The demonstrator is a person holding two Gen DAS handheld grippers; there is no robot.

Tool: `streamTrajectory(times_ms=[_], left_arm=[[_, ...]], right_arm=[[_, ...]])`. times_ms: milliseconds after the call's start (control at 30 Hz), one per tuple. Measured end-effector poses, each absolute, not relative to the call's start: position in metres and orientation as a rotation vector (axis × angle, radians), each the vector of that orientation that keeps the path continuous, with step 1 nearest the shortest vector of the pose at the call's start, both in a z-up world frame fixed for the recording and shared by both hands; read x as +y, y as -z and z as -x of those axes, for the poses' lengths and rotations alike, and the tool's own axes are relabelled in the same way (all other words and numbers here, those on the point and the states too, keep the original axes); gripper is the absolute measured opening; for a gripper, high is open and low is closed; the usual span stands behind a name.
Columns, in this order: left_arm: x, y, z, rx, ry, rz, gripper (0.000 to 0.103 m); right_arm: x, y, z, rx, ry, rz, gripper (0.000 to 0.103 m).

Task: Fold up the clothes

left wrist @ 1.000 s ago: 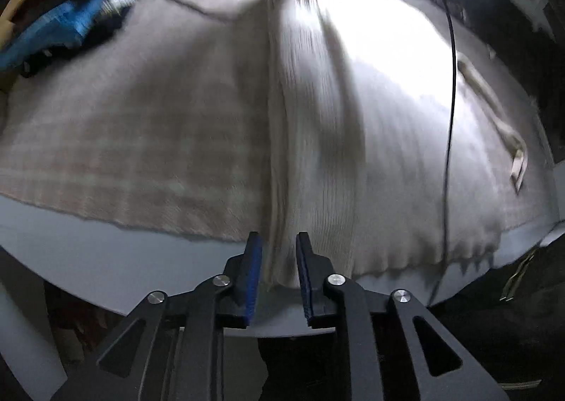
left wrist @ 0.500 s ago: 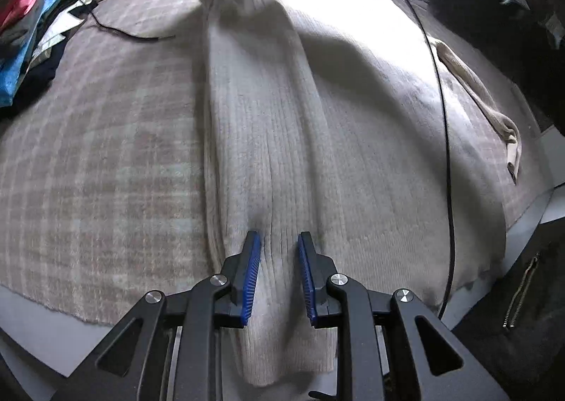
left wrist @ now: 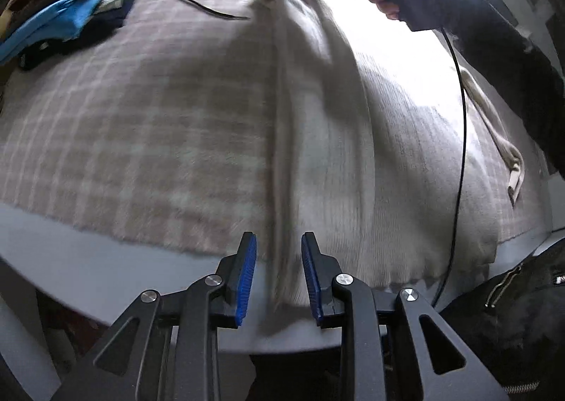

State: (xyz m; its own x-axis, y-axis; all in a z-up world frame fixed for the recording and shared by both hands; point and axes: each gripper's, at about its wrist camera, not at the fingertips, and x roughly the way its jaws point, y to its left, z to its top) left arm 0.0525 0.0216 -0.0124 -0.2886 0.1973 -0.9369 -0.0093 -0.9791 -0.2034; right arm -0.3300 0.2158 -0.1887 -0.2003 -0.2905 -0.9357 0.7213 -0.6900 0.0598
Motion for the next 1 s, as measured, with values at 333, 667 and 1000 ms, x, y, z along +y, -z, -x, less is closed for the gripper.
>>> streamTrajectory(times_ms=[333,667,1000], left_arm=[[0.019,0.034,-0.035,-0.218,-2.372,1.767,0.038],[0.041,0.042,-0.030,-0.130,-2.322,1.657,0.016],[0.081,0.027,-0.039,-0.008,-2.310,1.582,0.009]], right_arm=[[0.207,0.171,0.302,0.429,1.939,-1.484,0.059],[0.198,0.206,0.311,0.480,1.972,-1.593,0.057],[0.261,0.196,0.329,0.172,2.011,-1.583,0.010]])
